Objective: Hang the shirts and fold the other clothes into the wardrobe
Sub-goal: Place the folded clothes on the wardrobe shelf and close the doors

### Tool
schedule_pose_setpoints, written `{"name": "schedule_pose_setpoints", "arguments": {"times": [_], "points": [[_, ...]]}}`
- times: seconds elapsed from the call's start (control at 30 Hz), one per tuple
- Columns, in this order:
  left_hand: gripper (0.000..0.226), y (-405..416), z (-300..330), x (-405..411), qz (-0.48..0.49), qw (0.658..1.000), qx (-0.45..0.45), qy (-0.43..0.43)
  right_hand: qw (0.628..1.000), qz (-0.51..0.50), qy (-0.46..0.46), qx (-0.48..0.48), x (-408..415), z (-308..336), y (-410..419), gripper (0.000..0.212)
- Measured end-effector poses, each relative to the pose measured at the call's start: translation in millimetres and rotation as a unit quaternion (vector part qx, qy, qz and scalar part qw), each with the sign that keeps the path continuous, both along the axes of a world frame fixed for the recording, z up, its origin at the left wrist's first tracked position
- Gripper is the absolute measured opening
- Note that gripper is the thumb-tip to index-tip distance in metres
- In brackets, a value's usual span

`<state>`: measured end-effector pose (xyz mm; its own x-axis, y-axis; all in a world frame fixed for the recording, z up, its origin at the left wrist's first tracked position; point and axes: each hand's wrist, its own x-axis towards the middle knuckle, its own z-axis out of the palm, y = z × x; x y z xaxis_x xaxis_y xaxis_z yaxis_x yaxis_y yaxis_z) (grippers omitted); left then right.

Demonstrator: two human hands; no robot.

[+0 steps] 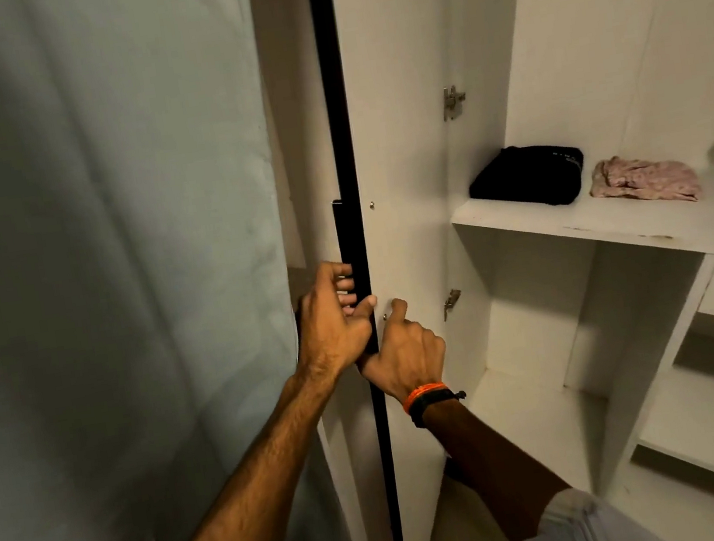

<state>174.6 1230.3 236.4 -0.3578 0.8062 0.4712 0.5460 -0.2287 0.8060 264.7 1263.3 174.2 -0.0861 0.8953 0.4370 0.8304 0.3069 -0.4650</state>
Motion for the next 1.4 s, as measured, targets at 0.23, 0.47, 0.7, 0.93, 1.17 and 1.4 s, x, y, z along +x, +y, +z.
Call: {"name": "schedule_pose_setpoints", "arguments": {"times": [0.23, 0.47, 0.7, 0.93, 1.17, 1.4], "points": [[0.067, 23, -4, 69, -0.084, 0.984, 0.123, 0.094, 0.998, -0.05, 0.038, 0.013, 102, -16, -6, 0.064], [0.093, 64, -6, 177, -0.241, 0.944, 0.176, 0.139, 0.991, -0.122, 0.05, -0.016, 206, -18, 0, 0.05], [0.106, 123, -5, 270, -0.319, 0.908, 0.15, 0.229, 0.972, -0.182, 0.127, -0.081, 288, -23, 39, 0.037], [0.127, 174, -22, 345, -0.299, 0.903, 0.07, 0.301, 0.967, -0.212, 0.111, -0.089, 353, -26, 91, 0.041], [0.123, 217, -15, 401, -0.242, 0.911, 0.024, 0.334, 0.967, -0.208, 0.121, -0.083, 403, -28, 148, 0.043], [0.122, 269, -12, 441, -0.225, 0.904, 0.009, 0.363, 0.963, -0.238, 0.097, -0.082, 435, -29, 200, 0.044]]}}
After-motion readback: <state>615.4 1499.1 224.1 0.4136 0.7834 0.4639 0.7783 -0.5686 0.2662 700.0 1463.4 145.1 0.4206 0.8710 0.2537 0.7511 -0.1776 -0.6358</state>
